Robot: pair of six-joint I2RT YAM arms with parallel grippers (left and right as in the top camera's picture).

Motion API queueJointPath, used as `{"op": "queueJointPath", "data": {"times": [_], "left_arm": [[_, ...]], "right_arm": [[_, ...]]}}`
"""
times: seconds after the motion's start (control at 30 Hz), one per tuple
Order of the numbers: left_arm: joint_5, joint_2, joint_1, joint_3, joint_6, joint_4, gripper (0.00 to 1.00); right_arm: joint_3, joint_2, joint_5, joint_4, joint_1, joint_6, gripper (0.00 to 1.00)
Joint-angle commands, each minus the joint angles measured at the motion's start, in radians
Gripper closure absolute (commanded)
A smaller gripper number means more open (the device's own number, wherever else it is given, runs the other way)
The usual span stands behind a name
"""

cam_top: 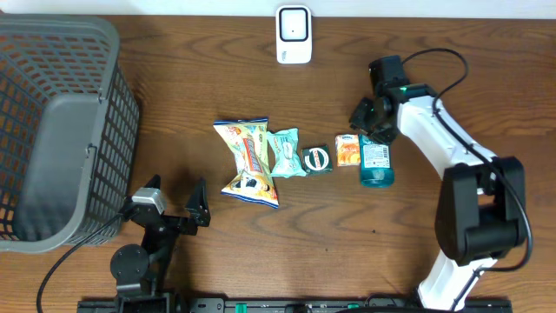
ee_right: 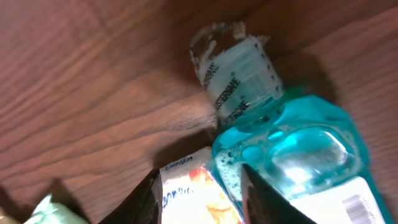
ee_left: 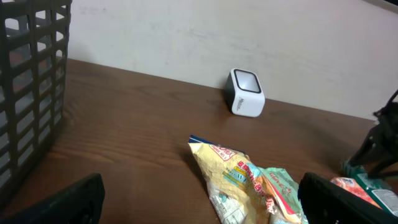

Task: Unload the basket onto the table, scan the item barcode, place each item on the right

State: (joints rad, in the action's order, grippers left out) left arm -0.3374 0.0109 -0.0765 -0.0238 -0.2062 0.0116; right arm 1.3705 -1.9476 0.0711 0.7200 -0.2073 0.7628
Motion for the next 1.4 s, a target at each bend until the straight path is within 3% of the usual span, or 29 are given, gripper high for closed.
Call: {"op": "queueJointPath", "data": {"times": [0.0, 0.1, 0.2, 0.4, 0.7, 0.8, 0.9, 1.03, 1.37], "left_arm": [[-0.009, -0.007, 0.003, 0.019, 0.002, 0.032, 0.02], [-0.009, -0.007, 0.003, 0.019, 0.002, 0.032, 0.02], [-0.009, -0.007, 0.003, 0.019, 0.002, 0.032, 0.02], [-0.009, -0.007, 0.003, 0.019, 0.002, 0.032, 0.02], [-0.009, -0.007, 0.003, 0.019, 0.002, 0.032, 0.02], [-0.009, -0.007, 0.003, 0.019, 0.002, 0.032, 0.02], [-0.009, -0.007, 0.003, 0.019, 0.002, 0.032, 0.02], [-0.009, -0.007, 0.003, 0.019, 0.002, 0.032, 0.02], [-0.009, -0.007, 0.003, 0.019, 0.002, 0.032, 0.02]], "right_arm": [[-0.016, -0.076, -0.014, 0.001, -0.024, 0.026, 0.66], [-0.016, -0.107, -0.022, 0.033, -0.026, 0.033, 0.76], [-0.016, -0.114, -0.080, 0.101, -0.024, 0.105, 0.76], [-0.014, -0.101, -0.117, 0.144, -0.001, 0.130, 0.64], [0.049, -0.053, 0.070, 0.140, 0.035, 0.039, 0.61], [0.062, -0.033, 0.070, 0.147, 0.025, 0.005, 0.48], [0.066, 0.007, 0.065, 0.199, 0.023, -0.002, 0.41], [0.050, 0.018, 0.062, 0.268, 0.015, -0.025, 0.44], [-0.175, 0.017, 0.059, 0.017, -0.029, -0.031, 0.39]]}}
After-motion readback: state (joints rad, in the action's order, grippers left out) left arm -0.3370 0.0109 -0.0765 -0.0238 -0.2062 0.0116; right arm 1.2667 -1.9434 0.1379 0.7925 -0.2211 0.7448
